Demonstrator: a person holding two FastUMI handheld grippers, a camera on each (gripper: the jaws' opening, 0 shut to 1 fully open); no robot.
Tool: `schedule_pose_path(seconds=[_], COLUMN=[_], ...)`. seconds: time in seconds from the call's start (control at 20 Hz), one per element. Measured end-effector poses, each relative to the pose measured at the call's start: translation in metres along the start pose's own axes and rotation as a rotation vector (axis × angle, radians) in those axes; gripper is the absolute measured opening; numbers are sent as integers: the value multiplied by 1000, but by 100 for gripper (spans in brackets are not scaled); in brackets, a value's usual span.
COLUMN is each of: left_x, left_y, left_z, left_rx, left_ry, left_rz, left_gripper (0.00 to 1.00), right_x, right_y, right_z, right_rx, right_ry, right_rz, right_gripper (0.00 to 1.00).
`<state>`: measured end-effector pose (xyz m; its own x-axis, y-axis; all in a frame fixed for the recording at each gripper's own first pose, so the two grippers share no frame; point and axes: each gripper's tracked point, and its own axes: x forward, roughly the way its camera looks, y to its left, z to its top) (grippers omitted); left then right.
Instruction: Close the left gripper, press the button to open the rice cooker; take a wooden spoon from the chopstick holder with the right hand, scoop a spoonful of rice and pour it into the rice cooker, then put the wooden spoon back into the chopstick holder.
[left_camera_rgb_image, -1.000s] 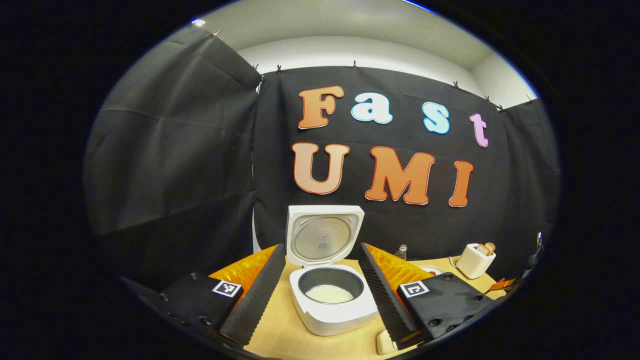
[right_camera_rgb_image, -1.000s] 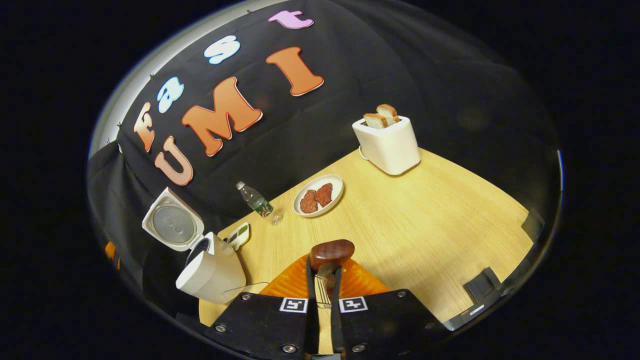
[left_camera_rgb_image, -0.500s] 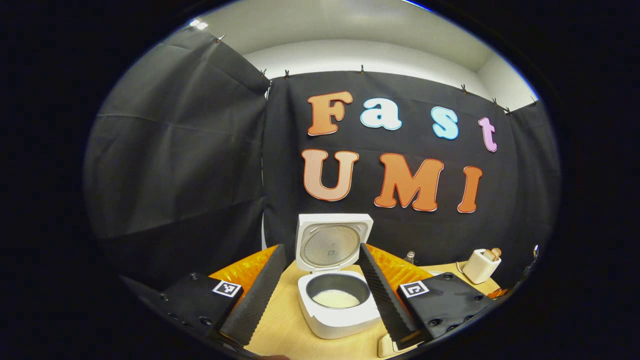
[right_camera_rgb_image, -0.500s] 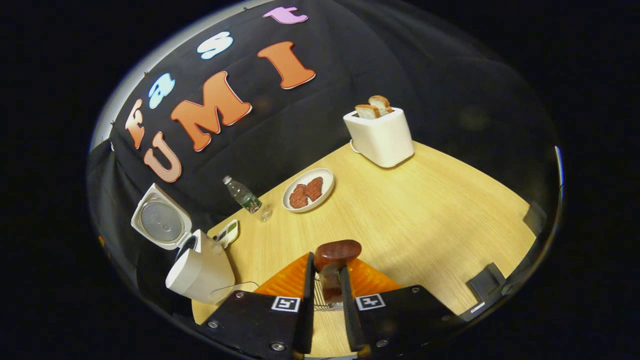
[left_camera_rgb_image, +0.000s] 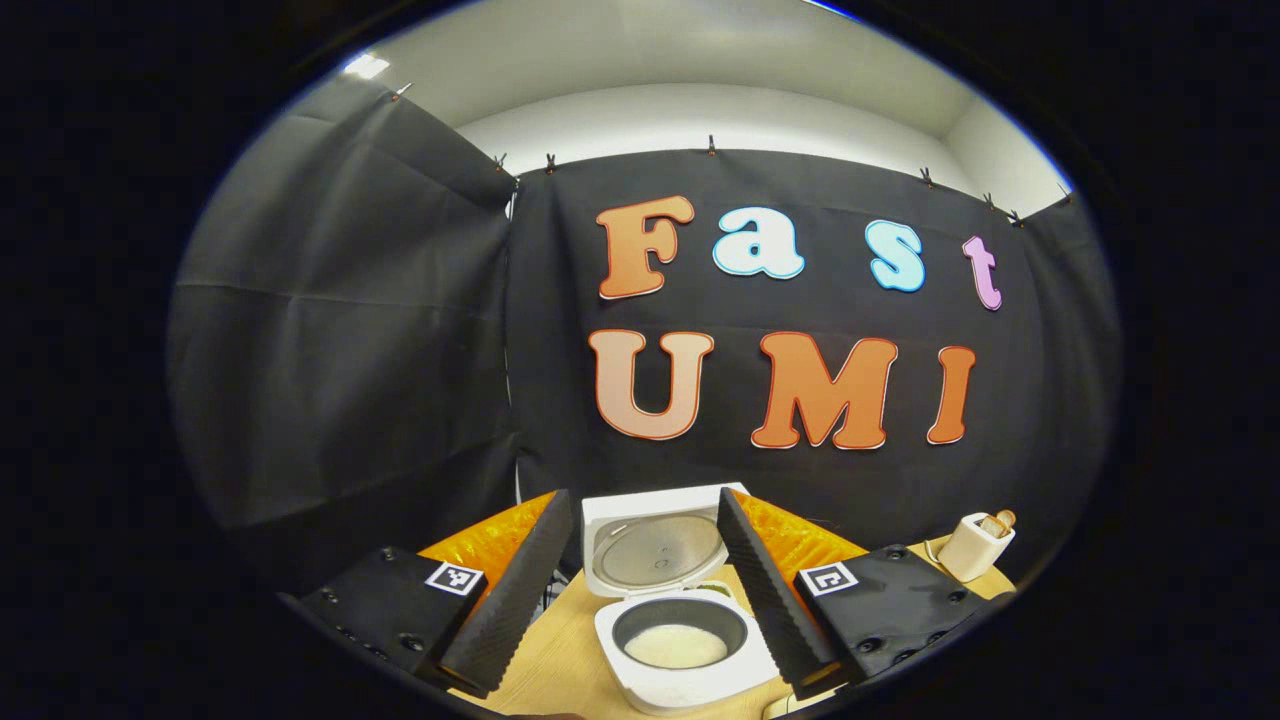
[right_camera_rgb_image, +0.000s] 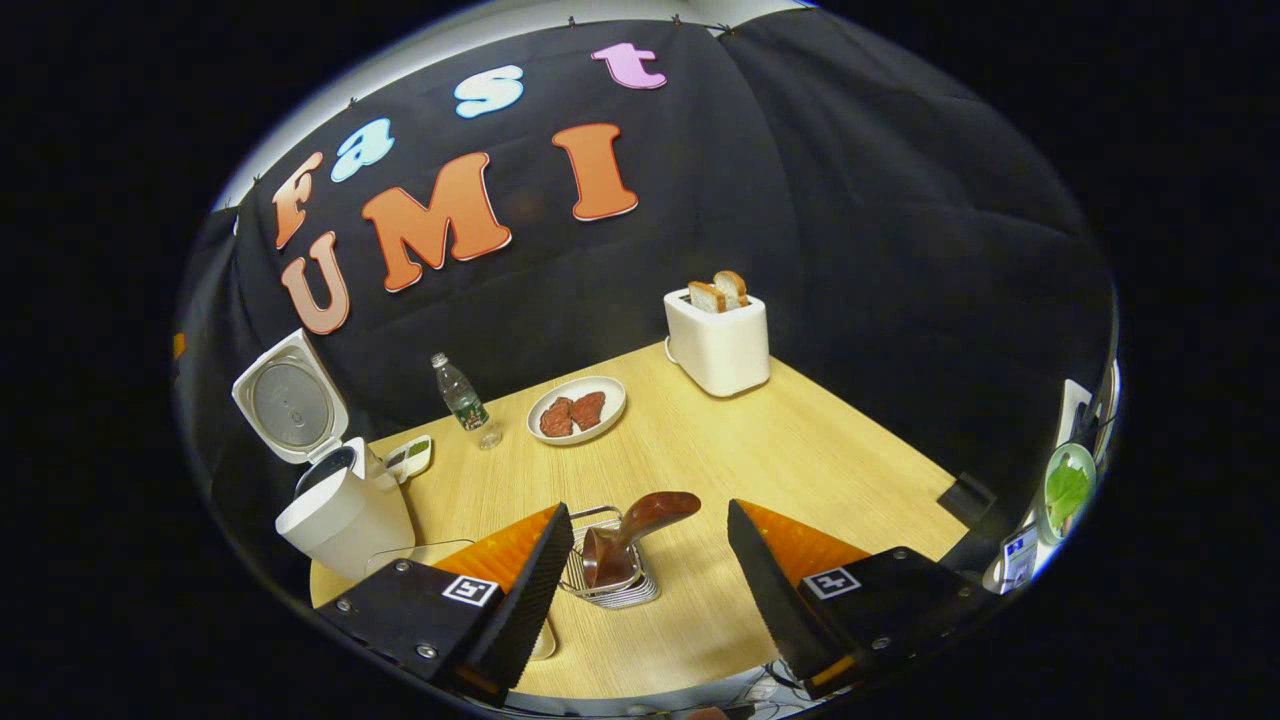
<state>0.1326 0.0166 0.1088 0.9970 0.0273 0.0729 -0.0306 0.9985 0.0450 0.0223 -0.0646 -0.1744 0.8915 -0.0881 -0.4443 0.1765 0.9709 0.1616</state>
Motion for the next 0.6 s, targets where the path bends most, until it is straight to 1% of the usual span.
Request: schedule_pose_path(seconds=[0.15,0.3,0.5,0.6], left_x=[50,99,162,189], left_y=[-11,-24,-15,-9], left_z=[2,-11,-29,-39], left_rx=[28,7,9,6], left_ry=[20,75,146,172], left_rz=[-7,-26,16,38], left_gripper=[99,98,99,99], right_x=[-21,-37,-50,-57], right_y=[6,10,14,14], right_z=[10,20,30,37], right_rx=[13,4,10,-23], right_ry=[-15,-39,-46,-62], right_rz=[13,10,0,-16], right_gripper=[95,95,95,95])
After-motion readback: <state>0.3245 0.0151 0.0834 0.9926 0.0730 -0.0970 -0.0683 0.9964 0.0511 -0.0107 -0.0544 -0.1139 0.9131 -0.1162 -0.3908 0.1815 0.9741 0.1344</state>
